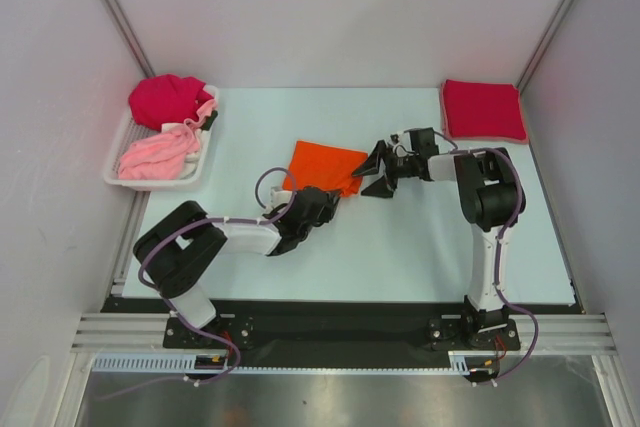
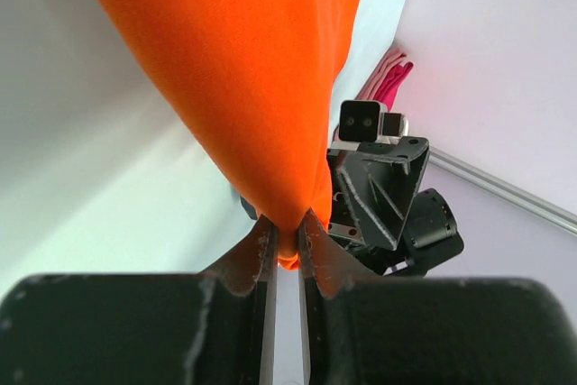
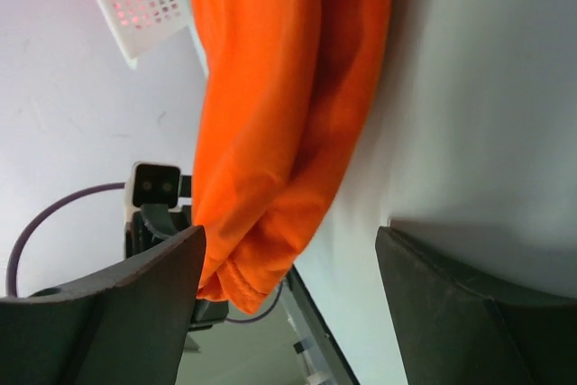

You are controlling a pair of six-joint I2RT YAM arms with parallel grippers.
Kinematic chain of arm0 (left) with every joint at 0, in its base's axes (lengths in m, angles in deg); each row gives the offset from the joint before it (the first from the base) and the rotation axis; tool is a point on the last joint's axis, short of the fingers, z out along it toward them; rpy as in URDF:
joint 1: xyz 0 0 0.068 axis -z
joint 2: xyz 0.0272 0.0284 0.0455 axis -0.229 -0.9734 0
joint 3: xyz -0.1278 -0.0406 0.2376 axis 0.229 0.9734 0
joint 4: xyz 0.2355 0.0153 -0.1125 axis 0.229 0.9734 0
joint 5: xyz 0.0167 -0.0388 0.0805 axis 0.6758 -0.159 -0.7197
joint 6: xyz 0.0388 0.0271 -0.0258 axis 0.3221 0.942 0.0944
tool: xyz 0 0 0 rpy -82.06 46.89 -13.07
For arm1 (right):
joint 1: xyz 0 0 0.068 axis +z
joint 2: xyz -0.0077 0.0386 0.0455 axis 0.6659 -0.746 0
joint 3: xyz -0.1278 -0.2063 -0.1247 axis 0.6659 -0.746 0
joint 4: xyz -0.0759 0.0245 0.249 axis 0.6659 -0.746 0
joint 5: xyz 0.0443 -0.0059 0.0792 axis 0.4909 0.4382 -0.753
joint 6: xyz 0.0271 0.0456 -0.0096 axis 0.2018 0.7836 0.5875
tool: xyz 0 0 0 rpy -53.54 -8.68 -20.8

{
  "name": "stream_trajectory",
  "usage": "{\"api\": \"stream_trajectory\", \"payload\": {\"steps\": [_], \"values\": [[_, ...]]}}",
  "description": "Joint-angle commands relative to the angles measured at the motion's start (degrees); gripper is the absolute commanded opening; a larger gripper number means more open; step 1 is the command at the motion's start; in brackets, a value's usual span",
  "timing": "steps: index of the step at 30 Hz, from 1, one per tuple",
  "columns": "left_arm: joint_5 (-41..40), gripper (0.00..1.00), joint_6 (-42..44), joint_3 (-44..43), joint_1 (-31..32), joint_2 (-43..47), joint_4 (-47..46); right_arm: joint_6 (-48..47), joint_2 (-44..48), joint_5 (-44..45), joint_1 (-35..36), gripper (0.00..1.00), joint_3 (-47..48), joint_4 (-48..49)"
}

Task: Fold and stack the t-shirts
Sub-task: Neatly place the folded tshirt to the corner

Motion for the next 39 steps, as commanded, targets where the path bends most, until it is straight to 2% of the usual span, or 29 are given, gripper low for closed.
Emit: {"api": "stream_trajectory", "payload": {"steps": [1, 3, 6, 12, 18, 20, 26, 32, 35, 36, 38, 39], "values": [[0.34, 0.00, 1.25, 0.87, -0.73, 2.93, -2.08, 12.68, 0.63, -1.44, 0.43, 0.82, -3.57, 17.49], [0.69, 0.00, 1.34, 1.22, -0.99, 3.02, -2.26, 15.50, 1.07, -0.30, -0.10, 0.83, -4.81, 21.54], [0.69, 0.00, 1.25, 1.84, -1.08, 3.54, -2.96, 18.67, -0.33, -0.65, 0.59, 0.84, -3.76, 22.35], [1.13, 0.00, 1.69, 1.84, -1.43, 4.69, -3.14, 13.24, -0.51, 4.53, 2.35, 0.82, 0.98, 7.98], [1.57, 0.00, 1.87, 2.72, -1.52, 5.39, -3.84, 10.32, 0.46, 8.31, 3.15, 0.80, 1.96, 1.53], [2.10, 0.00, 1.87, 3.07, -1.52, 5.39, -4.01, 10.59, -0.07, 8.49, 3.15, 0.80, 2.04, 1.78], [3.51, 0.00, 2.13, 3.77, -1.60, 5.57, -4.90, 17.35, -5.08, 6.30, 3.32, 0.75, 3.36, 12.32], [3.24, 0.00, 1.78, 5.35, -1.52, 6.79, -5.60, 17.36, -5.78, 11.03, 3.85, 0.68, 4.33, 11.02], [4.55, 0.01, 1.95, 6.23, -1.52, 7.41, -6.38, 17.80, -6.22, 12.36, 4.55, 0.59, 4.15, 13.46], [5.34, 0.05, 2.74, 6.84, -1.52, 7.15, -7.35, 17.27, -6.22, 12.53, 4.90, 0.46, 4.07, 14.95], [7.80, 0.16, 3.71, 7.46, -1.69, 6.54, -11.37, 15.26, -5.61, 13.67, 5.17, 0.32, 3.98, 14.28], [11.03, 0.30, 3.71, 7.99, -1.69, 6.19, -13.14, 14.12, -5.00, 15.59, 5.26, 0.19, 3.80, 13.40]]}}
